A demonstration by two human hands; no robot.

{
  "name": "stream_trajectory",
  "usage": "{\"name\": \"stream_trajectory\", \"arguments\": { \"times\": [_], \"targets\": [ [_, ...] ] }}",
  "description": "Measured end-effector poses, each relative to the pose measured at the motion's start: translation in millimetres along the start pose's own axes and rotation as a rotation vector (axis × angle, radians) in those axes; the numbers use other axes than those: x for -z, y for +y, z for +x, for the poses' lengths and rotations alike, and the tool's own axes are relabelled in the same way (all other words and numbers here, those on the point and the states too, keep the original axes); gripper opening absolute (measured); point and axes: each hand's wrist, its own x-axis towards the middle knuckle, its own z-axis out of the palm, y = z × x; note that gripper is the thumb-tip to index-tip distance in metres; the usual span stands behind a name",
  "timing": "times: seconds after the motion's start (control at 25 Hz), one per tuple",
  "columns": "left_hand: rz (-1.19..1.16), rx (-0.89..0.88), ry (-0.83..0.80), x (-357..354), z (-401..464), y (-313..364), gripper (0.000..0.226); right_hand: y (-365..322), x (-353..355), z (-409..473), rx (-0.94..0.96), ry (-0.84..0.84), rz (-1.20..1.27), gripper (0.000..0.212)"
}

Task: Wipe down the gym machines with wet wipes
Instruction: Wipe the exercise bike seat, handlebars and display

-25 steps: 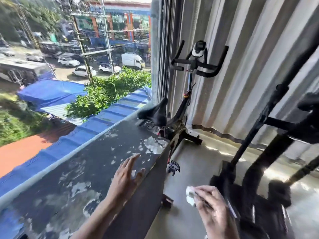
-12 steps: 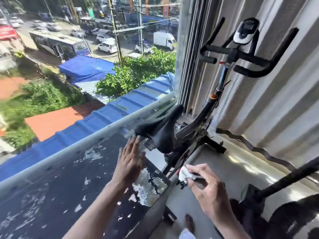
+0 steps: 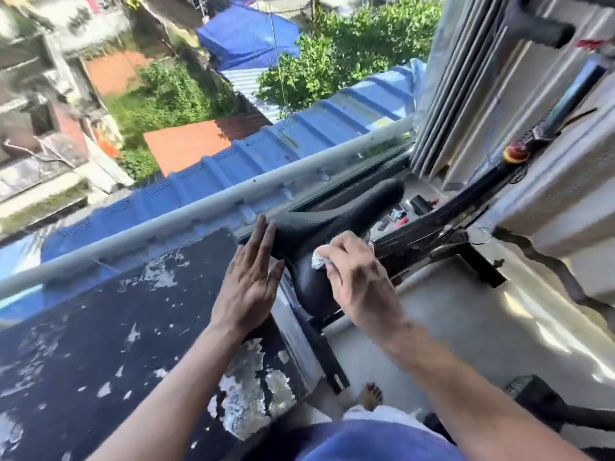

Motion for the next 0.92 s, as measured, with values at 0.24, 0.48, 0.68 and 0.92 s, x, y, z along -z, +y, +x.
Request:
{"name": "stream_trajectory", "arguments": {
  "times": [0.24, 0.48, 0.68, 0.92],
  "targets": [
    [0.042, -0.013, 0.012, -2.4, 0.5, -4.0, 0.066, 27.5, 21.5, 4.6, 0.134, -0.126, 0.032, 0.023],
    [0.042, 0.013, 0.031, -0.9, -0.5, -0.5, 0.065, 10.5, 11.1, -0.2, 0.402, -0.303, 0.029, 0.017],
    [0.055, 0.036, 0.014, -1.3, -0.3, -0.1, 0.063, 22.5, 4.2, 24.6, 0.294, -0.094, 0.038, 0.02],
    [0.048, 0.034, 0.024, 0.1, -1.8, 0.4, 0.064, 17.5, 17.9, -15.5, 0.49, -0.299, 0.004, 0.012]
  ]
}}
